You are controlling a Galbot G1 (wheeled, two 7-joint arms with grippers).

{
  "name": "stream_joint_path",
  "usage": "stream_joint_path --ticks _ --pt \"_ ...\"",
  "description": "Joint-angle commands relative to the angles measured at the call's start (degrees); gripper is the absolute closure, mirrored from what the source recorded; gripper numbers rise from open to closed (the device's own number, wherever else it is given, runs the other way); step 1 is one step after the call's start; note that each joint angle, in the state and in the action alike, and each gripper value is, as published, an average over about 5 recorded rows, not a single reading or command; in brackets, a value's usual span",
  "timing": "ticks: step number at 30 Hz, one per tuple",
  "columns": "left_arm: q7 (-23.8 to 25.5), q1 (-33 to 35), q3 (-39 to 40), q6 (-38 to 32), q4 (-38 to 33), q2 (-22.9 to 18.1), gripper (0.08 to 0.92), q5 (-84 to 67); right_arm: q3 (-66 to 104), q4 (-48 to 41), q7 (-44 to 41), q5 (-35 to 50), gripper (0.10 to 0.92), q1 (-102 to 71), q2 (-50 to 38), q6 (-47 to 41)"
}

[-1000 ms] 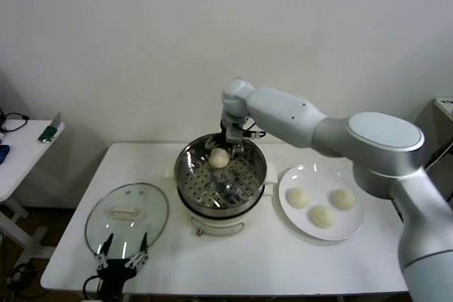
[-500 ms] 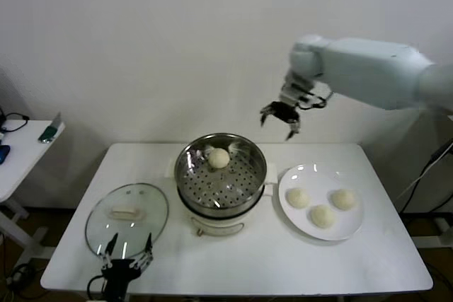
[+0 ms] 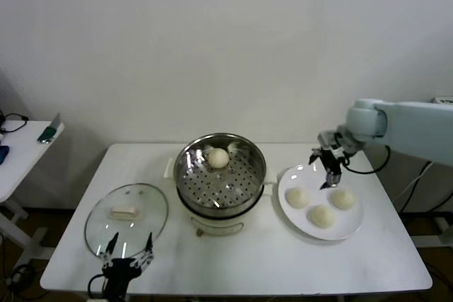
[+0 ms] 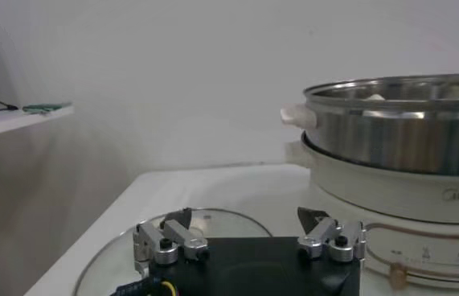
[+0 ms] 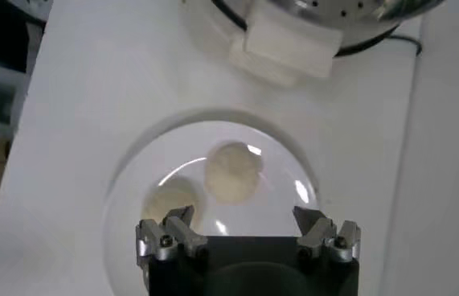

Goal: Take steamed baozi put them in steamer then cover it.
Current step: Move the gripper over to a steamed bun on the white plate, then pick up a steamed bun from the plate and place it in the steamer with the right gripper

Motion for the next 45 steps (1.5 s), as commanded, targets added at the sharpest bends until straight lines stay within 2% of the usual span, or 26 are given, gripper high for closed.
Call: stream_joint_path --ticks 1,13,21,24,30,37,45 --pt "0.0 0.2 -0.2 -0.1 0.0 0.1 0.177 0.1 8.1 -1.1 3.6 1.1 0.203 -14.1 -1.2 -12.2" --pt "-0.1 0.6 -0.7 -0.5 0.4 0.0 0.177 0.0 18.1 -15.5 3.9 -2.9 0.203 -25.3 6.5 -10.0" --pt "-0.1 0.4 -0.7 -0.7 1.1 -0.1 0.177 0.0 19.8 -18.2 3.2 -3.3 0.209 -27.4 8.1 -9.0" --pt "-0.2 0.3 -0.7 -0.7 1.2 -0.1 0.177 0.0 20.1 -18.8 3.0 -3.7 0.238 -27.9 8.5 -8.9" --pt "-0.2 0.4 -0.8 -0.6 0.9 -0.1 0.177 -0.1 20.0 -18.8 1.7 -4.9 0.361 -26.8 8.6 -8.4" --pt "-0.3 0.6 -0.7 -0.6 0.3 -0.3 0.177 -0.1 15.9 -15.3 -1.8 -0.9 0.389 -16.3 7.0 -6.5" --pt "-0.4 0.8 -0.2 -0.4 -0.3 -0.1 0.177 0.1 2.2 -10.8 -10.9 8.5 0.389 11.5 8.4 -2.7"
